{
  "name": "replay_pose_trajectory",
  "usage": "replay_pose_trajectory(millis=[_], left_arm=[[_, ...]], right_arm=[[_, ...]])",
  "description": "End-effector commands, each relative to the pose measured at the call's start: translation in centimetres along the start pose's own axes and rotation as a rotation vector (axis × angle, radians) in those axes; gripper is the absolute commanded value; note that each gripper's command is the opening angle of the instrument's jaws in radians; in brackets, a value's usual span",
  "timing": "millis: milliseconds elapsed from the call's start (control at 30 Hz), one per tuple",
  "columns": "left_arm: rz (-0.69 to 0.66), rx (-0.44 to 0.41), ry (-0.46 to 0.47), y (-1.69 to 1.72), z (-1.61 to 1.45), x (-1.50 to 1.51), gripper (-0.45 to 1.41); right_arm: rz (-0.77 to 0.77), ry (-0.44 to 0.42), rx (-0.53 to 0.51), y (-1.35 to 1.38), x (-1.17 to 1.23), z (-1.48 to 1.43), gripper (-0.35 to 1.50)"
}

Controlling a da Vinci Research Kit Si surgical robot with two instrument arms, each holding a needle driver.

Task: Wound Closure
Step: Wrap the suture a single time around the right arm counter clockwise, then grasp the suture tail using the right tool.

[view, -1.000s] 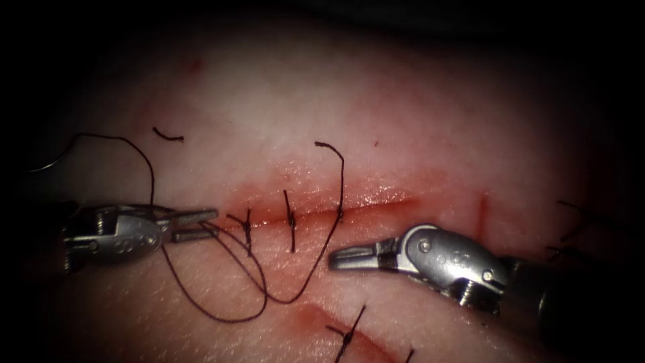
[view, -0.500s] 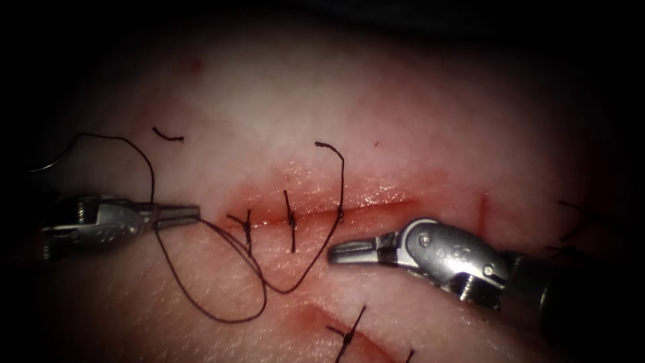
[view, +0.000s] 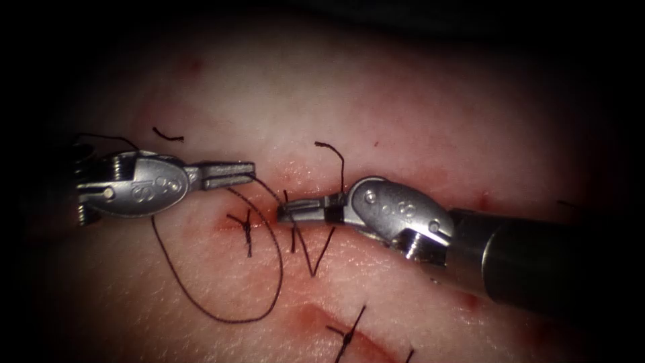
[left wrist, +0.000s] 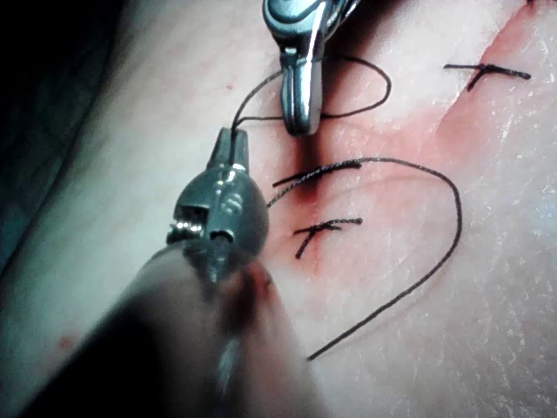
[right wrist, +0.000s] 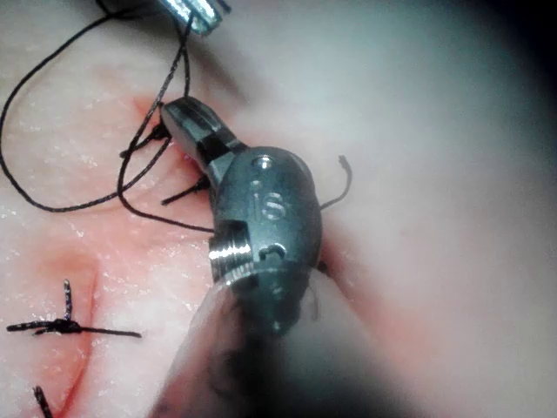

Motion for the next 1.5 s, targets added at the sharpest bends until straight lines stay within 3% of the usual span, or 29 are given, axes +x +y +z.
replay_pose_trajectory(millis=[33,233,300,333,367,400,467,733,833,967,1067,1133,1167,1233,1267,1333,1367,1400,1467,1500], left_arm=[[0.002,0.000,0.007,-0.06,0.11,-0.03,-0.45],[0.010,0.000,0.026,-0.13,0.25,-0.13,-0.45],[0.007,0.003,0.028,-0.14,0.30,-0.17,-0.45],[-0.006,0.009,0.028,-0.11,0.37,-0.21,-0.45],[-0.006,0.009,0.028,-0.11,0.37,-0.21,-0.45],[-0.013,0.011,0.037,-0.08,0.43,-0.23,-0.45],[-0.018,0.013,0.047,-0.02,0.49,-0.25,-0.45],[-0.041,0.011,0.082,0.17,0.57,-0.27,-0.45],[-0.039,0.015,0.087,0.26,0.63,-0.24,-0.45],[-0.033,0.022,0.097,0.41,0.76,-0.18,-0.45],[-0.035,0.026,0.103,0.45,0.84,-0.15,-0.45],[-0.034,0.026,0.109,0.46,0.91,-0.12,-0.45],[-0.034,0.030,0.113,0.46,0.94,-0.11,-0.45],[-0.035,0.031,0.116,0.45,1.00,-0.09,-0.45],[-0.034,0.030,0.122,0.45,1.04,-0.07,-0.45],[-0.034,0.029,0.124,0.44,1.05,-0.07,-0.45],[-0.032,0.026,0.133,0.43,1.06,-0.08,-0.45],[-0.032,0.026,0.133,0.43,1.06,-0.08,-0.45],[-0.032,0.021,0.123,0.42,1.07,-0.09,-0.45],[-0.032,0.020,0.117,0.42,1.07,-0.10,-0.45]], right_arm=[[-0.005,0.004,0.011,-0.01,-0.05,0.14,-0.35],[-0.015,0.064,0.057,-0.02,-0.05,0.15,-0.35],[0.026,0.131,0.067,0.00,-0.02,0.15,-0.35],[0.085,0.232,0.066,0.00,0.00,0.17,-0.35],[0.085,0.232,0.066,0.00,0.00,0.17,-0.35],[0.121,0.329,0.042,0.00,0.01,0.19,-0.35],[0.175,0.403,-0.023,-0.01,0.02,0.22,-0.35],[0.270,0.503,-0.211,-0.02,0.11,0.11,-0.35],[0.248,0.471,-0.357,-0.03,0.11,0.03,-0.35],[0.208,0.296,-0.575,-0.05,0.08,-0.16,-0.35],[0.182,0.203,-0.640,-0.03,0.05,-0.27,-0.35],[0.172,0.133,-0.660,0.01,0.03,-0.32,0.10],[0.175,0.111,-0.668,0.03,0.01,-0.33,0.22],[0.190,0.059,-0.690,0.09,-0.02,-0.34,0.36],[0.205,0.000,-0.718,0.15,-0.07,-0.32,0.31],[0.208,-0.024,-0.729,0.17,-0.09,-0.31,0.29],[0.221,-0.067,-0.755,0.22,-0.13,-0.26,0.66],[0.221,-0.067,-0.755,0.22,-0.13,-0.26,0.66],[0.229,-0.148,-0.782,0.25,-0.21,-0.14,1.03],[0.259,-0.180,-0.766,0.25,-0.25,-0.09,0.99]])
